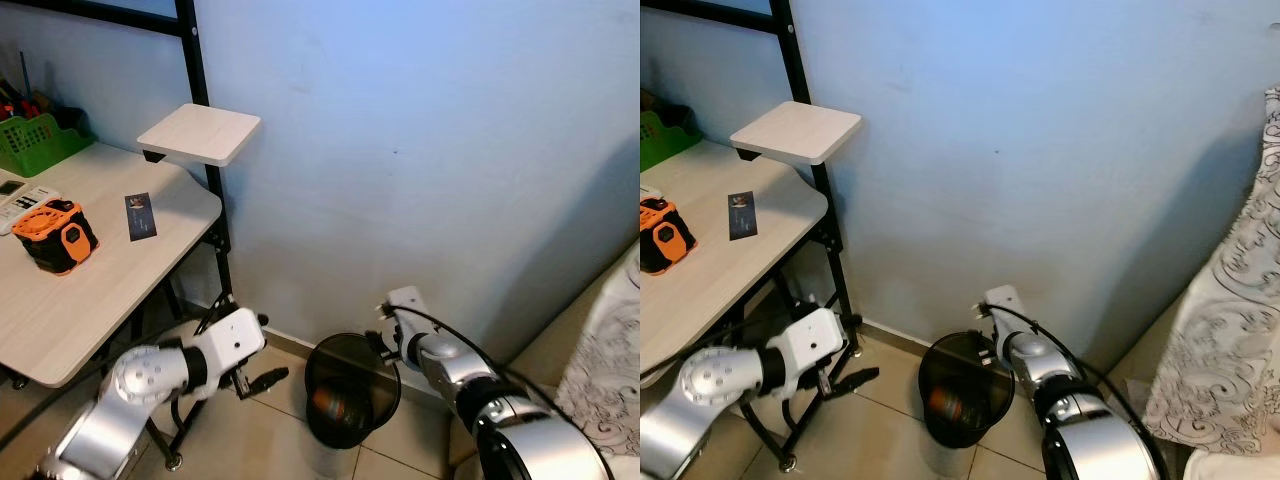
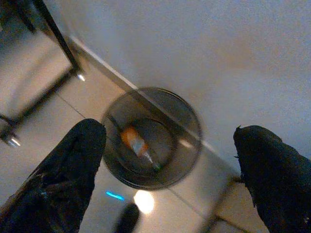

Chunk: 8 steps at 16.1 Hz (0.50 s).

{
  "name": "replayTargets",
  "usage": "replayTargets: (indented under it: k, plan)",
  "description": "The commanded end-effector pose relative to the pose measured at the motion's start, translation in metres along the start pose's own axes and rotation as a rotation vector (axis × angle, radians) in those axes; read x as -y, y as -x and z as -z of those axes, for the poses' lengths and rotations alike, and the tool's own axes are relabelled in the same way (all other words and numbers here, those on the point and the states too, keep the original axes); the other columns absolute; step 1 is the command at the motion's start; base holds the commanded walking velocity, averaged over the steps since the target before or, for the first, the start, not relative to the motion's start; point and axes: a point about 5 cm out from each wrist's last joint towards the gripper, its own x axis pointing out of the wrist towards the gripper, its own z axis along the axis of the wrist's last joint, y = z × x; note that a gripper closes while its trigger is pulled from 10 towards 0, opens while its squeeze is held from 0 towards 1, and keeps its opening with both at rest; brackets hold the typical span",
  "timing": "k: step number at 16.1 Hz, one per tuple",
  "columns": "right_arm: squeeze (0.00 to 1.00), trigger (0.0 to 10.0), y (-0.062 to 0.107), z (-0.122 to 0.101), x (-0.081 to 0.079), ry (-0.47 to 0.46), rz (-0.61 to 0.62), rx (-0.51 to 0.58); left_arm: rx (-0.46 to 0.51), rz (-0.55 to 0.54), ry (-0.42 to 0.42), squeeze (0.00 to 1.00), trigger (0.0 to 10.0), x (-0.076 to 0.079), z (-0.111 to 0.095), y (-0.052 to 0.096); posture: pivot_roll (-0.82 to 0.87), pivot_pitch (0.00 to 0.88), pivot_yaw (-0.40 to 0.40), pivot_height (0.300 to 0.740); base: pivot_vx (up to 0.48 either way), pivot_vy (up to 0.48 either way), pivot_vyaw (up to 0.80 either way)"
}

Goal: Clean up the room

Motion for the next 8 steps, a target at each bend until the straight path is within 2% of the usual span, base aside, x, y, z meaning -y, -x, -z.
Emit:
replayTargets:
  k: [1,2,3,4,5,6,7,8]
  plan:
    - [1.0,10.0,0.004,-0.014,0.009,-0.117,-0.013,0.098,0.04,-0.062,0.029,0.0,10.0,-0.005,-0.008,0.004,0.11,0.0,-0.066,0.74,0.0,0.0,0.0]
    - [1.0,10.0,0.011,-0.02,0.017,-0.113,-0.01,0.173,0.074,-0.125,0.082,0.0,10.0,-0.007,-0.009,0.005,0.1,0.0,-0.055,0.74,0.0,0.0,0.0]
    - [1.0,10.0,0.02,-0.028,0.022,-0.042,0.015,0.289,0.108,-0.191,0.133,0.0,10.0,-0.009,-0.011,0.008,0.09,0.0,-0.049,0.74,0.0,0.0,0.0]
    - [1.0,10.0,0.031,-0.033,0.025,-0.042,0.042,0.399,0.134,-0.263,0.184,0.0,10.0,-0.009,-0.01,0.01,0.09,0.0,-0.052,0.74,0.0,0.0,0.0]
    - [1.0,10.0,0.042,-0.035,0.025,-0.159,0.026,0.465,0.133,-0.35,0.271,0.0,10.0,-0.009,-0.007,0.013,0.1,0.0,-0.058,0.74,0.0,0.0,-0.41]
    - [1.0,10.0,0.057,-0.034,0.025,-0.218,0.04,0.522,0.142,-0.422,0.278,0.0,10.0,-0.005,-0.008,0.015,0.12,0.0,-0.093,0.74,0.0,0.0,-0.79]
    - [1.0,10.0,0.068,-0.03,0.025,-0.243,0.052,0.54,0.152,-0.458,0.25,0.0,10.0,0.0,-0.011,0.015,0.13,0.0,-0.106,0.74,0.0,0.0,-0.79]
    - [1.0,10.0,0.073,-0.028,0.026,-0.257,0.071,0.546,0.15,-0.47,0.242,0.0,10.0,0.002,-0.011,0.015,0.13,0.0,-0.106,0.74,0.0,0.0,-0.79]
